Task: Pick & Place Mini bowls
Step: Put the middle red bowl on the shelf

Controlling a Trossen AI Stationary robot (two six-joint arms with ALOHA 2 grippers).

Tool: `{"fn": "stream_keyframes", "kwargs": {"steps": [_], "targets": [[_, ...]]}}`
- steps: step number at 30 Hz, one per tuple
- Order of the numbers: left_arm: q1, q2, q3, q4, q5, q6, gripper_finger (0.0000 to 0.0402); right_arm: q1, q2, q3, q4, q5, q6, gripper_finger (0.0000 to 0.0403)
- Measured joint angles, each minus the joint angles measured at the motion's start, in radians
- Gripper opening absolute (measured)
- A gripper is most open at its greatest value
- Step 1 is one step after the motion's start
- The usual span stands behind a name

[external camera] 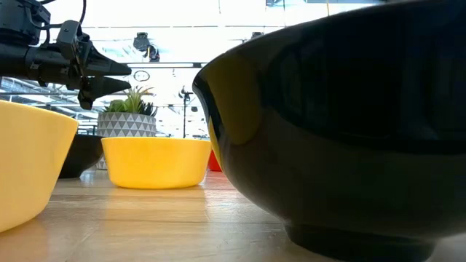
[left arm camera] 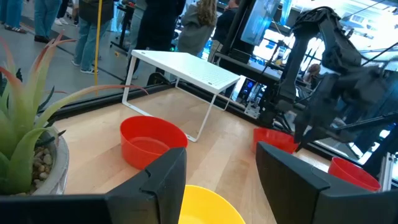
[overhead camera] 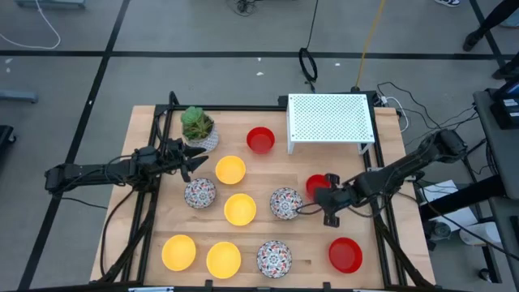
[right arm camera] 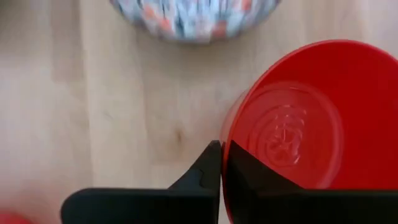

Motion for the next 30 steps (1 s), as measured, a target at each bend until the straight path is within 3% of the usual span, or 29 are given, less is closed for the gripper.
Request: {"fn": "stream_keyframes", "kwargs": {"steps": [9,15,19,24,30], "targets": [[0.000,0.000,0.000,0.000,0.000,0.000,0.0198,-0.015,-0.164,0.086,0.000,0.245,-0.152,0.0001],[0.000,0.000,0.000,0.000,0.000,0.000,0.0198,-0.113,-0.246,0.140,0.000,0.333,-0.203,0.0001],[0.000,0.000,0.000,0.000,0.000,0.000,0.0198,-0.241,-0.262,0.185,-0.056,0.333,-0.201,0.0000],[0.000,0.000,0.000,0.000,0.000,0.000,0.0198,-0.455,-0.226,0.272,-0.260,0.291,-0.159,0.0000],[0.000,0.000,0.000,0.000,0.000,0.000,0.0198,-0.712,-0.153,0.354,-0.447,0.247,-0.239,0.0000]]}}
